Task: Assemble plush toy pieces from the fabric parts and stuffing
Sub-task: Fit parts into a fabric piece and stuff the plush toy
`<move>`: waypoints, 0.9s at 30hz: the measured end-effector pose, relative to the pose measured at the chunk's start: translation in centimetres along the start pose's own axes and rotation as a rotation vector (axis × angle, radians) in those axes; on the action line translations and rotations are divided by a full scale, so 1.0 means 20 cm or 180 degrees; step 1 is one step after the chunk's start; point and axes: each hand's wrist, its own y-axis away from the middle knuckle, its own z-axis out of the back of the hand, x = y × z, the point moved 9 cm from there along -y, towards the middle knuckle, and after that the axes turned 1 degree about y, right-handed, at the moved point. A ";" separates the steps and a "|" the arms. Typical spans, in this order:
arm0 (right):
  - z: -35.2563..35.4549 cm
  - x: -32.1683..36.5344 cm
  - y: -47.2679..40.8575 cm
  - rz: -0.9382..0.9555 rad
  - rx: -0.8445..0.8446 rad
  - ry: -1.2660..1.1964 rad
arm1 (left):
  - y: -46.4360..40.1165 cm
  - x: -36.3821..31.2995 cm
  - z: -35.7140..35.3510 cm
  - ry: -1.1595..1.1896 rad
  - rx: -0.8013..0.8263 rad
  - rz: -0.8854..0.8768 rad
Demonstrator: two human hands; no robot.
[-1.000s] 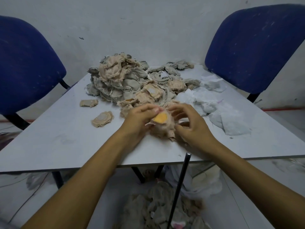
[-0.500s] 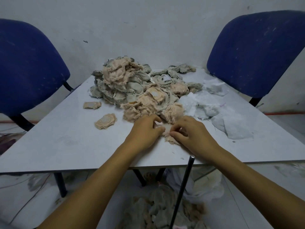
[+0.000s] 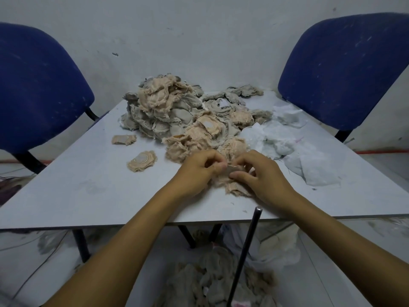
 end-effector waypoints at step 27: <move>0.13 -0.02 0.01 -0.0310 -0.1047 -0.1067 | 0.02 -0.12 -0.02 0.0616 -0.0335 -0.0382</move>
